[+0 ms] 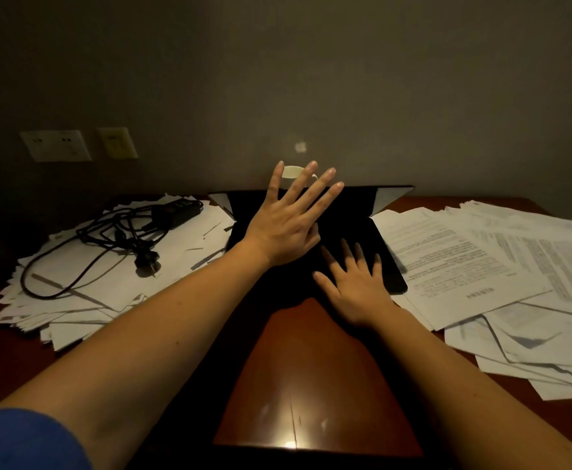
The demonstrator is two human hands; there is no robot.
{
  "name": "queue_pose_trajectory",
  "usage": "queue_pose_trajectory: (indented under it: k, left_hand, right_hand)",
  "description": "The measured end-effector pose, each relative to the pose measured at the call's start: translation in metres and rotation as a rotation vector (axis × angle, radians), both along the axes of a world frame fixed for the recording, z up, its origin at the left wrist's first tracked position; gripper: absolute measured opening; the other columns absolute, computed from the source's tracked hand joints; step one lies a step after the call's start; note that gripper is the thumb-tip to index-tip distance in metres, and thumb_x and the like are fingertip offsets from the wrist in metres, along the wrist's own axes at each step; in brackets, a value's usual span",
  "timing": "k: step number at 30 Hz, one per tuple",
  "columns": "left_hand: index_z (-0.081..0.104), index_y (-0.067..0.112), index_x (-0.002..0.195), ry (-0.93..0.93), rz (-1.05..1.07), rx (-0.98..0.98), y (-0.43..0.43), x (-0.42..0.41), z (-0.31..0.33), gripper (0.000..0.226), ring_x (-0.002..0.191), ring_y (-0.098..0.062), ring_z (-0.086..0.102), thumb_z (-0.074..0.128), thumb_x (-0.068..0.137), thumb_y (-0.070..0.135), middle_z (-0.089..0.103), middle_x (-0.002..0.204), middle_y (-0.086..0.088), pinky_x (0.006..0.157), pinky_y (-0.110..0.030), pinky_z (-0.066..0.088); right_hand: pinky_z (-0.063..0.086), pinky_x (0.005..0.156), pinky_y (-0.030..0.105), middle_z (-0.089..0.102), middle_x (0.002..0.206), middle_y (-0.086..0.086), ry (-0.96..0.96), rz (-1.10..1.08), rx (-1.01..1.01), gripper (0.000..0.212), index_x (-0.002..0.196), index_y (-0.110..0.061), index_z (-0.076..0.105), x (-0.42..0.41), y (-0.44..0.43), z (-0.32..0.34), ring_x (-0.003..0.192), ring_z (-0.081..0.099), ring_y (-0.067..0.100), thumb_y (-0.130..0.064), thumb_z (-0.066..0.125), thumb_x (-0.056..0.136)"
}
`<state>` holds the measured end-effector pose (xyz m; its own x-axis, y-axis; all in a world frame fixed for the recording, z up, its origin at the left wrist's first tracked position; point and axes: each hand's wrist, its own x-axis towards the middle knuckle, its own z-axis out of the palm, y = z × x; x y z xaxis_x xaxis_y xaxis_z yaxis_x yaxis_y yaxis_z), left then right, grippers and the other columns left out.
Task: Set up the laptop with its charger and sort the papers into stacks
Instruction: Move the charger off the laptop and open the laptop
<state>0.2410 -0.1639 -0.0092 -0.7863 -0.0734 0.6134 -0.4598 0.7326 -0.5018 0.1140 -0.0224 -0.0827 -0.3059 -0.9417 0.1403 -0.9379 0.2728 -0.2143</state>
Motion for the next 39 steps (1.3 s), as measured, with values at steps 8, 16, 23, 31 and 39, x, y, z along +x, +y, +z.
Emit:
queue_pose_trajectory:
  k: [8, 16, 23, 31, 39]
  left_hand:
    - [0.024, 0.021, 0.160, 0.062, -0.020, -0.013, -0.018, -0.019, 0.011, 0.072, 0.154, -0.031, 0.015, 0.047, 0.094, 0.039, 0.022, 0.166, -0.009, 0.121, -0.062, 0.011]
    - [0.004, 0.033, 0.161, 0.016, 0.110, 0.087, -0.052, -0.030, 0.045, 0.075, 0.155, -0.033, -0.001, 0.037, 0.096, 0.051, 0.009, 0.168, -0.010, 0.119, -0.066, -0.002]
    - [-0.001, 0.034, 0.160, 0.082, 0.179, 0.249, -0.052, -0.048, 0.048, 0.072, 0.154, -0.034, -0.009, 0.031, 0.098, 0.052, 0.000, 0.169, -0.012, 0.117, -0.068, -0.007]
    - [0.035, 0.020, 0.155, 0.232, 0.099, 0.238, -0.062, -0.055, 0.044, 0.066, 0.135, -0.028, 0.042, 0.041, 0.094, 0.044, 0.048, 0.136, -0.010, 0.118, -0.060, 0.012]
    - [0.009, 0.020, 0.161, 0.186, 0.172, 0.212, -0.074, -0.059, 0.044, 0.071, 0.155, -0.030, 0.007, 0.029, 0.100, 0.050, 0.021, 0.165, -0.008, 0.121, -0.063, -0.002]
  right_hand:
    - [-0.014, 0.117, 0.053, -0.011, 0.166, 0.007, -0.126, -0.125, 0.084, 0.067, 0.156, -0.041, -0.007, -0.017, -0.017, 0.007, 0.152, -0.014, 0.029, -0.068, 0.012, 0.097]
    - [-0.014, 0.119, 0.053, -0.019, 0.164, 0.008, -0.110, -0.126, 0.213, 0.077, 0.156, -0.039, -0.010, 0.002, -0.007, 0.004, 0.150, -0.021, 0.028, -0.076, 0.007, 0.091]
    - [-0.010, 0.120, 0.052, -0.018, 0.165, 0.006, -0.088, -0.141, 0.099, 0.072, 0.156, -0.040, -0.010, 0.004, -0.011, 0.004, 0.151, -0.017, 0.027, -0.072, 0.009, 0.094]
    - [-0.012, 0.121, 0.050, -0.002, 0.167, 0.001, 0.065, -0.009, -0.014, 0.072, 0.157, -0.039, 0.007, -0.049, -0.057, 0.015, 0.152, -0.013, 0.024, -0.072, 0.007, 0.093]
    - [-0.013, 0.120, 0.051, -0.011, 0.166, -0.001, 0.044, 0.023, 0.092, 0.069, 0.155, -0.044, -0.004, -0.057, -0.065, 0.004, 0.151, -0.017, 0.022, -0.072, 0.013, 0.094]
